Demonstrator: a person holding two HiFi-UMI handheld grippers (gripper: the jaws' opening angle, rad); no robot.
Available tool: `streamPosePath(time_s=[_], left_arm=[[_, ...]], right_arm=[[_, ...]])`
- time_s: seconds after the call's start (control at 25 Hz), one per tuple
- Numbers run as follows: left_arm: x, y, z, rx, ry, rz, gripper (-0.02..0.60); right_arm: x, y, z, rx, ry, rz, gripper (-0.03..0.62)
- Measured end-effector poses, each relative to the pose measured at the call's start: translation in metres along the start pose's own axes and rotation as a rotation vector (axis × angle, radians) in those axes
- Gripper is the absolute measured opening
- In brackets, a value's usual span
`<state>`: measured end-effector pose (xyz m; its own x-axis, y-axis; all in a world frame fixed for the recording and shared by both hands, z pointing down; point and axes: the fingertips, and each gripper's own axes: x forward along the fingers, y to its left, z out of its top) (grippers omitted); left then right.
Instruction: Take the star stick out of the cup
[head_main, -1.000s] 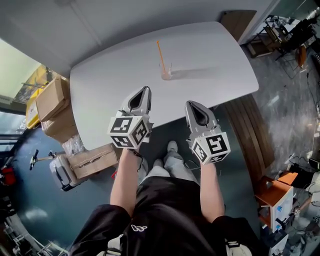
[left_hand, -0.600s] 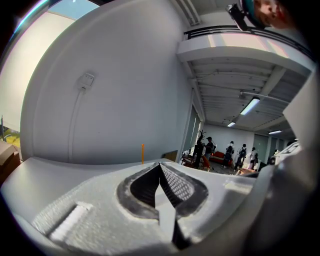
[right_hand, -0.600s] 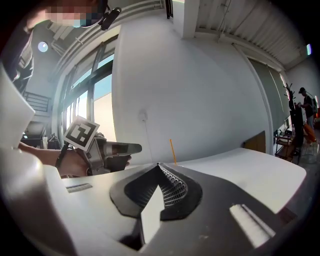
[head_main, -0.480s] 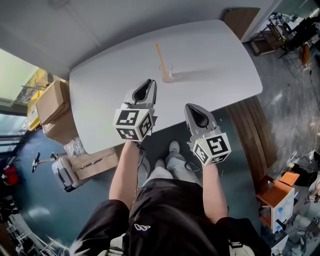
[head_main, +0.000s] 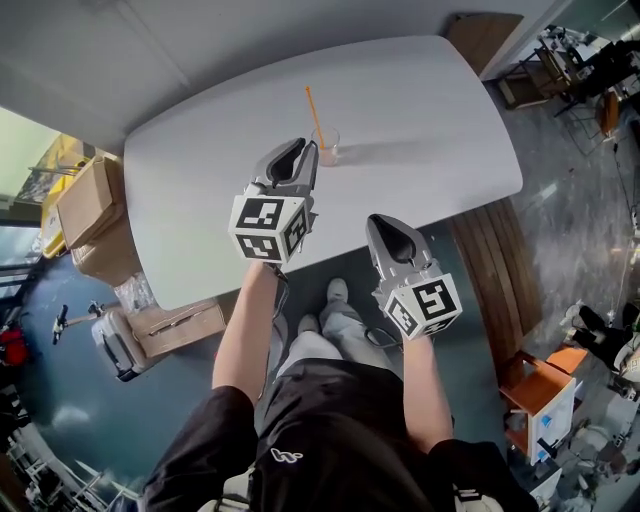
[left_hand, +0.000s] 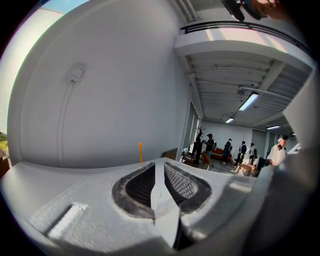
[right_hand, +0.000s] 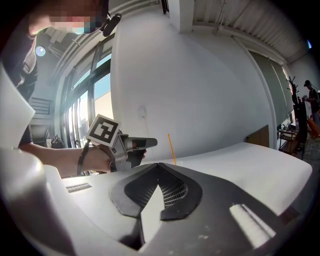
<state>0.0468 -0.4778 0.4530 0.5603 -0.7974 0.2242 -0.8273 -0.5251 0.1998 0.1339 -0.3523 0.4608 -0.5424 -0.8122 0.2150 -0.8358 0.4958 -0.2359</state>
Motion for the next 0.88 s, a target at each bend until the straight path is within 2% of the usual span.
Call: streamPosePath(time_s=[0.36,0.48,0.88], left_arm=[[0.040,0.018,-0.007,0.029,0.029,0.003,0.094],[0.050,0.028,-0.007,0.018,0.030,0.012,0.112],[0.079,0.043,-0.023,0.000,0.041,0.019,0.112]], right_arm=[[0.005,-0.011,-0.008,-0.003,0.038,0.015,0.008],[0.006,-0.018,-0.008,0.008,0.037,0.007,0.008],[0.010,-0.029,-0.020,0.009,0.073,0.012,0.008]])
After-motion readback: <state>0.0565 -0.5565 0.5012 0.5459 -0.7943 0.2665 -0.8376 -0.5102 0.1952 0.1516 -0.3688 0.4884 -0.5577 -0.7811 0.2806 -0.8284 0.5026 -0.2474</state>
